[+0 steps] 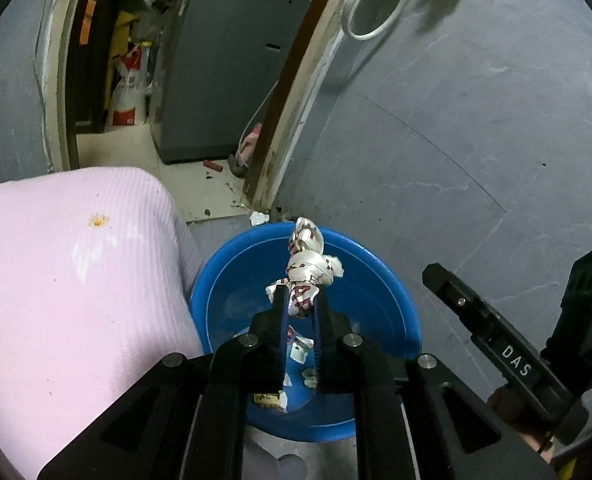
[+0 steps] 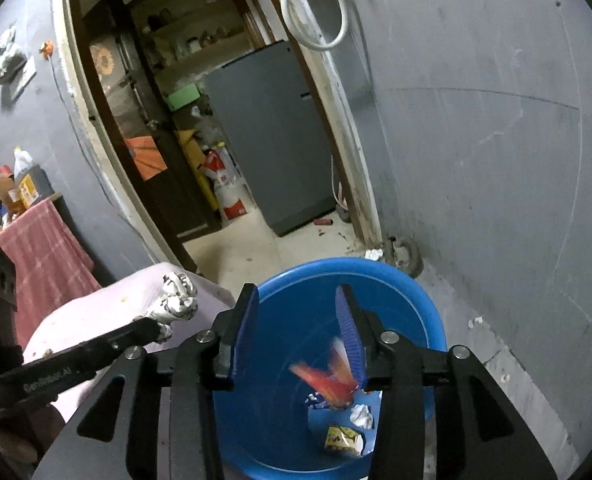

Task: Collect trash
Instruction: 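Carry both wrappers over the blue basin and open both tools to drop them, then move both tools back over the remaining brown scrap on the table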

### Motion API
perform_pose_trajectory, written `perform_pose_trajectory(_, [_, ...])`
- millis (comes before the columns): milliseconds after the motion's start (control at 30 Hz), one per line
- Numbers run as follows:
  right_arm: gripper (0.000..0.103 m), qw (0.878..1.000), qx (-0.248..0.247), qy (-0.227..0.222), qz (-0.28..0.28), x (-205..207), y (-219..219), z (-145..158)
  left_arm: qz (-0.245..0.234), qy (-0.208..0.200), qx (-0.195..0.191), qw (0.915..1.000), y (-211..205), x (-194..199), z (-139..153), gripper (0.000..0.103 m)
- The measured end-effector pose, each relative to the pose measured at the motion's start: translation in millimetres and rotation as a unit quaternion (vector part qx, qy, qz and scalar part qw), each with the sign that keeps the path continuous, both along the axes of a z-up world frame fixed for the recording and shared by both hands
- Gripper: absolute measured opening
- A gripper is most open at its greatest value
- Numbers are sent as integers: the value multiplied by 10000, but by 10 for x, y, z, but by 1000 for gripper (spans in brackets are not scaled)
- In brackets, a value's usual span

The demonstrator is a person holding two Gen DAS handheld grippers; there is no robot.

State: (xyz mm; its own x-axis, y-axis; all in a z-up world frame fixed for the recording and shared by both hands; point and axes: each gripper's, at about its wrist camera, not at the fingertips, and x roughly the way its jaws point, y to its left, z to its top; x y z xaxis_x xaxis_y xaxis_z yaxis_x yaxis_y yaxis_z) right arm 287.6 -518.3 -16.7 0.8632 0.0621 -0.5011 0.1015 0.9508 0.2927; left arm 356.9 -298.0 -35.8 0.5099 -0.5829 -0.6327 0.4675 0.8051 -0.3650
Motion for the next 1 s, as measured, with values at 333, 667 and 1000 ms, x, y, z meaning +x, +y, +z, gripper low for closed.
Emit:
perform_pose_trajectory(333, [55,9999,27,-124,-11,-37,4,41,129,22,-204,9997,160,-61,64,27])
perform_pose_trajectory(667, [81,9962,-160,-853,59,-177,168,307,845,-818,-335,9925,684,-278,442,77])
perform_pose_trajectory(1000, [103,9843,-482,-1607,545,-306,718,654,1801,-1883,-107,9654,1349,-652,826,99])
